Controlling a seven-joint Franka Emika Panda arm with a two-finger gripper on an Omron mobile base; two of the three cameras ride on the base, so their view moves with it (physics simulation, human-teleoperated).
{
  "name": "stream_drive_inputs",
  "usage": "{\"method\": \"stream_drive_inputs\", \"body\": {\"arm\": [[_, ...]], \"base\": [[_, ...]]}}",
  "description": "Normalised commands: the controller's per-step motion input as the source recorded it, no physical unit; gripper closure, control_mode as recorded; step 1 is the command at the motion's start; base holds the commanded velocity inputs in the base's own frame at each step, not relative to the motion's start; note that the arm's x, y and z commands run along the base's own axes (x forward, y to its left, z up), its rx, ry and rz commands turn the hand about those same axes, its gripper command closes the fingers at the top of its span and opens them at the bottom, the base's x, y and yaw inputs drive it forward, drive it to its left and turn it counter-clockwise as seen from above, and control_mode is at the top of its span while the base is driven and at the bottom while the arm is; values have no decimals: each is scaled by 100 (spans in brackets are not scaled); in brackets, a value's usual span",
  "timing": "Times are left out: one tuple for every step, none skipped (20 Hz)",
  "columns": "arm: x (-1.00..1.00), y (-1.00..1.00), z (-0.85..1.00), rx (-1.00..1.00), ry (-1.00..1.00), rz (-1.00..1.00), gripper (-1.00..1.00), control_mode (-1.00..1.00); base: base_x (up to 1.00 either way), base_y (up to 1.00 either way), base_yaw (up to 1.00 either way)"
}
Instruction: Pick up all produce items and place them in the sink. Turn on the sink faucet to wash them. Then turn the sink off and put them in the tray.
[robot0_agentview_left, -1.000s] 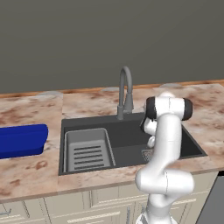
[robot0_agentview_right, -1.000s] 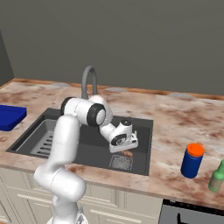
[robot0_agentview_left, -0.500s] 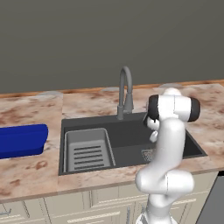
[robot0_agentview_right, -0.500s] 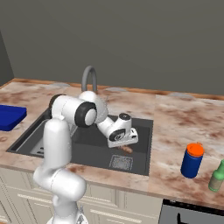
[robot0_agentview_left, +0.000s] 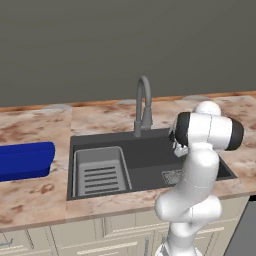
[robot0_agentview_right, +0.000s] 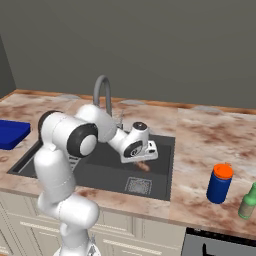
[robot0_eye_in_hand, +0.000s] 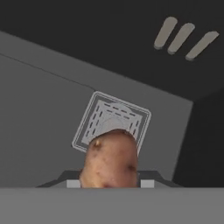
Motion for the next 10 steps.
{"method": "stream_drive_inputs", "body": {"arm": [[-30,0,64,0,0,-8,100,-100],[-33,0,60,0,0,-8,100,-100],[-36,0,63,0,0,-8,100,-100],[-35,0,64,0,0,-8,100,-100],[-35,0,65,0,0,-8,100,-100],[-35,2,67,0,0,-9,100,-100],[-35,2,62,0,0,-9,100,-100],[-34,2,61,0,0,-9,100,-100],[-34,4,61,0,0,-9,100,-100],[-32,13,61,0,0,-9,100,-100]], "base": [[0,0,0],[0,0,0],[0,0,0],[0,0,0],[0,0,0],[0,0,0],[0,0,0],[0,0,0],[0,0,0],[0,0,0]]}}
